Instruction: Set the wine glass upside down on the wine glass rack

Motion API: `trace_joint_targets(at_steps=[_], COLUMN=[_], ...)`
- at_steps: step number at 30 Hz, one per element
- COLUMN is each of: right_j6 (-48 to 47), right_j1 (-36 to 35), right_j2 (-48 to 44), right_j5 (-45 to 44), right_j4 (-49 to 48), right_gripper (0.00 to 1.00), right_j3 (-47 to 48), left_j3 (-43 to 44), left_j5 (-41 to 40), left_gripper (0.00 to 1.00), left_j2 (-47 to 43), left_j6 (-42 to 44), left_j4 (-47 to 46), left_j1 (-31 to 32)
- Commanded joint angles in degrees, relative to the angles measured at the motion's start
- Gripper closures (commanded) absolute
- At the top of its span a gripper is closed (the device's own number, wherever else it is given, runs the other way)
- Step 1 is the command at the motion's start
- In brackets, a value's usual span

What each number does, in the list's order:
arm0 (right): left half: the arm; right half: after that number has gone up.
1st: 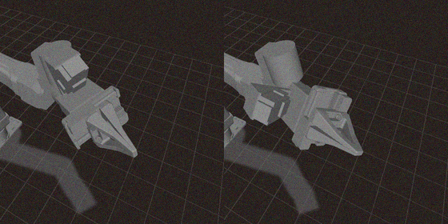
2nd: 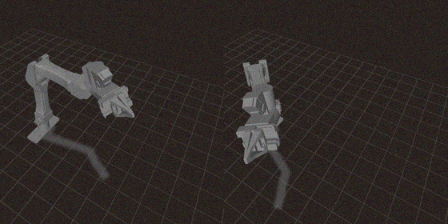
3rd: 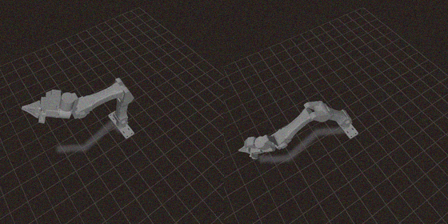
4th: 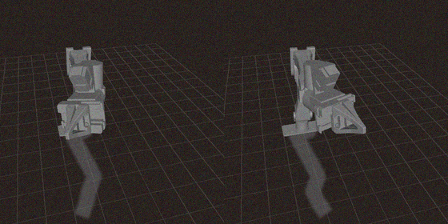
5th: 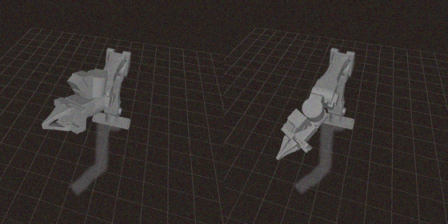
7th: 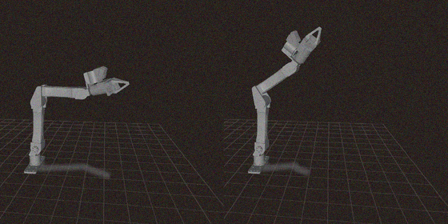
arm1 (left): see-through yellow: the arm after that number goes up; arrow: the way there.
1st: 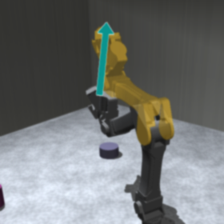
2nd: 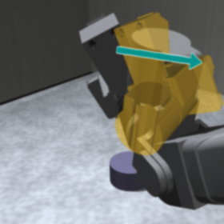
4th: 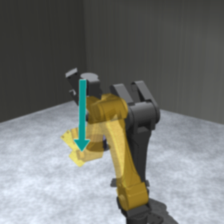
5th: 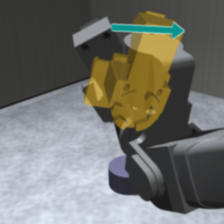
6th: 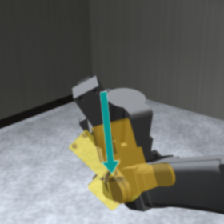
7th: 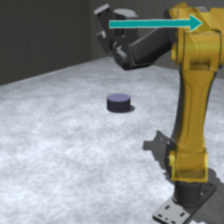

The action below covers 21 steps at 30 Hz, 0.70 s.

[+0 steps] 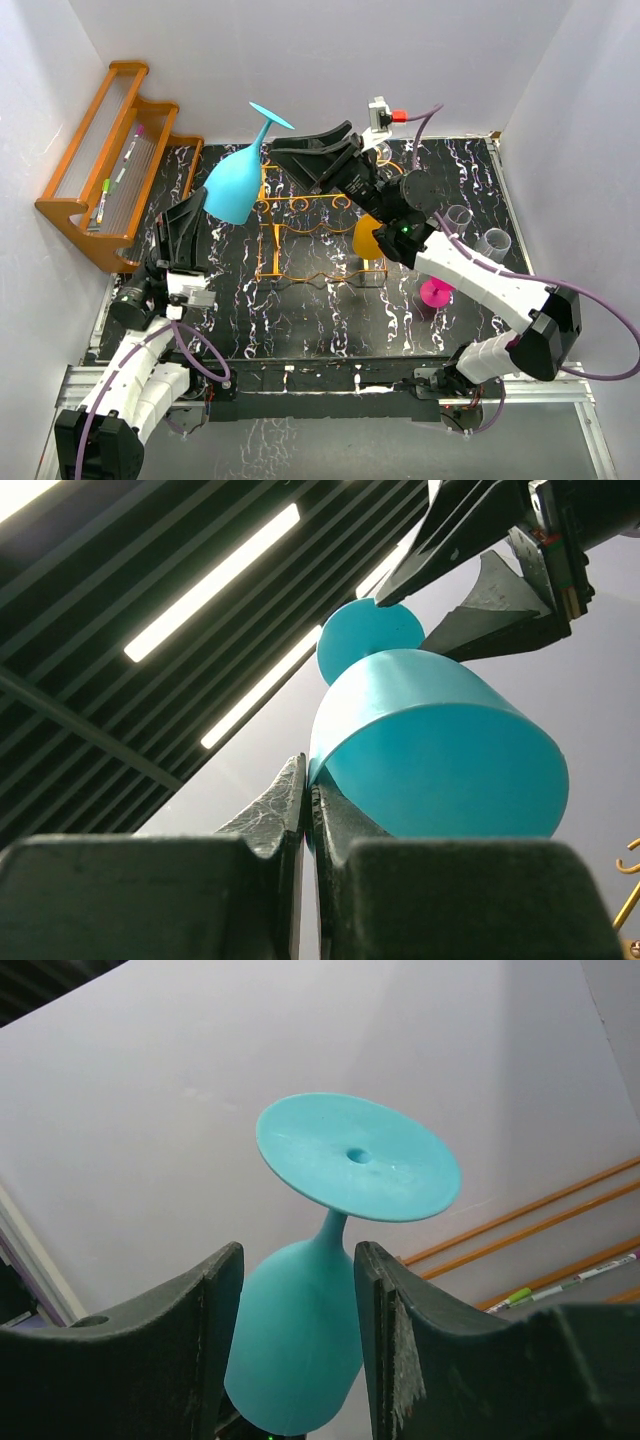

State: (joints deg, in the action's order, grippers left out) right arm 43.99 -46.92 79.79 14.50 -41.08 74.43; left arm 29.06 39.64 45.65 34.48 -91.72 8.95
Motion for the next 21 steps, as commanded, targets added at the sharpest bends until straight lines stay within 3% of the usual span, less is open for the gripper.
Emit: trace_joint_targets(at_steps=[1, 21], right_j6=[-0.1, 0.09], right_j1=[-0.67, -3.42], right_j2=[1.19, 4.9], right_j5=[-1.76, -3.95], right_j4=[-5.69, -10.53], right_gripper=[0.51, 0.68], right_j3=[1.87, 2.02], left_j3=[-0.19, -1.34], left_j5=[0.73, 1.56], left_gripper=[1.0, 1.0], left_j2=[-0.47, -0.47], left_j6=[0.26, 1.51], left_j4=[-10.96, -10.93], left_j1=[0.6, 1.59])
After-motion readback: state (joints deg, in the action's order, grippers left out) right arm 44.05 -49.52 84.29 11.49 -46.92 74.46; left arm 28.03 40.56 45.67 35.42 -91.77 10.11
